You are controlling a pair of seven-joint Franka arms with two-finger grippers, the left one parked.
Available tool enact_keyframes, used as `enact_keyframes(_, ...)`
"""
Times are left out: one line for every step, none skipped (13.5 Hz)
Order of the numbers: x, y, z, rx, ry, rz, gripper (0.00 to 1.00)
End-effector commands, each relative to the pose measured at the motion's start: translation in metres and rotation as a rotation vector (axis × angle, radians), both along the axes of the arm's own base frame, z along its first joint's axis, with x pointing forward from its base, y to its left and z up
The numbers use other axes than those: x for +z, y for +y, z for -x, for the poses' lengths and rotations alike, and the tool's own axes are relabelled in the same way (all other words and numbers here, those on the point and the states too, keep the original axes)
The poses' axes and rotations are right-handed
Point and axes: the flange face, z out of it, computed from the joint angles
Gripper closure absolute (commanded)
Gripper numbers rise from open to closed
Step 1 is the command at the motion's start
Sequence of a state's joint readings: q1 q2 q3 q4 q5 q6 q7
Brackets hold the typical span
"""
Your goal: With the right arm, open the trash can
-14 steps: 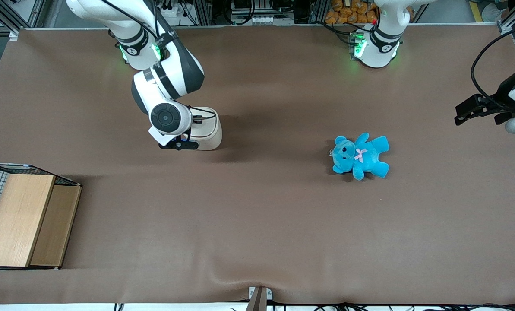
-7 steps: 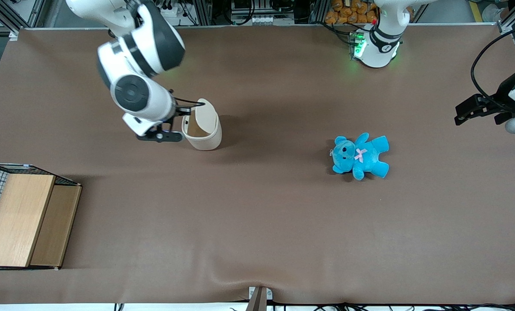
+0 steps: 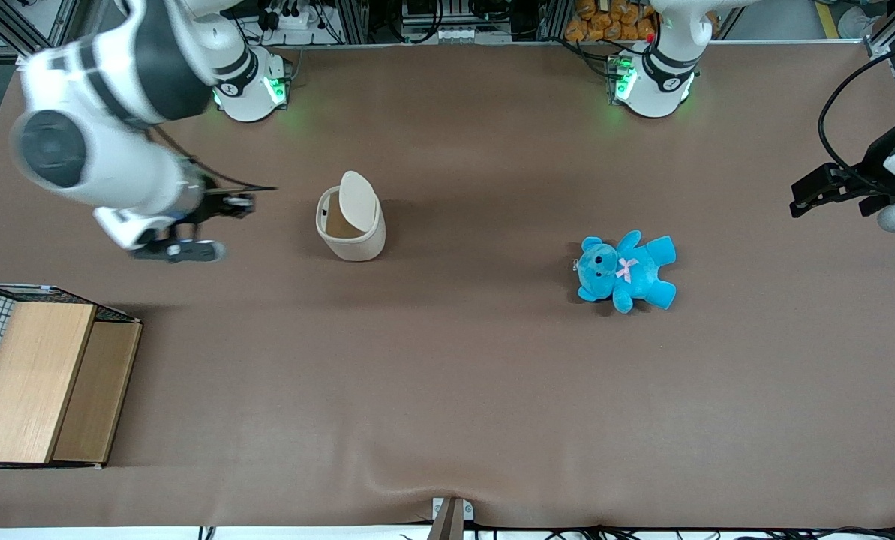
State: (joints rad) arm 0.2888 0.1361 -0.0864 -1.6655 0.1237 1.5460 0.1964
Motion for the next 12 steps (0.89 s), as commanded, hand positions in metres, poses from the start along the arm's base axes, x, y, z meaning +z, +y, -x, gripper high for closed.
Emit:
enact_keyframes(0.030, -0.068, -0.011, 0.072, -0.056, -0.055, 0.97)
enact_keyframes(0.037, -0.092, -0.015, 0.064, -0.077, -0.062, 0.23)
enact_keyframes(0.047, -0.108, -0.017, 0.046, -0.100, -0.063, 0.00)
enact_keyframes(0.063, -0.120, -0.017, 0.029, -0.127, -0.058, 0.00)
enact_keyframes(0.072, -0.126, -0.015, 0.023, -0.128, -0.043, 0.00)
enact_keyframes(0.088, -0.135, -0.015, 0.019, -0.144, -0.011, 0.00)
enact_keyframes(0.106, -0.145, -0.015, 0.004, -0.176, 0.008, 0.00)
enact_keyframes(0.123, -0.156, -0.008, -0.012, -0.194, 0.010, 0.00)
enact_keyframes(0.142, -0.167, 0.002, -0.031, -0.205, 0.009, 0.00)
enact_keyframes(0.158, -0.176, 0.017, -0.047, -0.205, 0.005, 0.00)
enact_keyframes(0.170, -0.182, 0.030, -0.062, -0.198, 0.001, 0.00)
enact_keyframes(0.179, -0.187, 0.041, -0.074, -0.189, 0.001, 0.00)
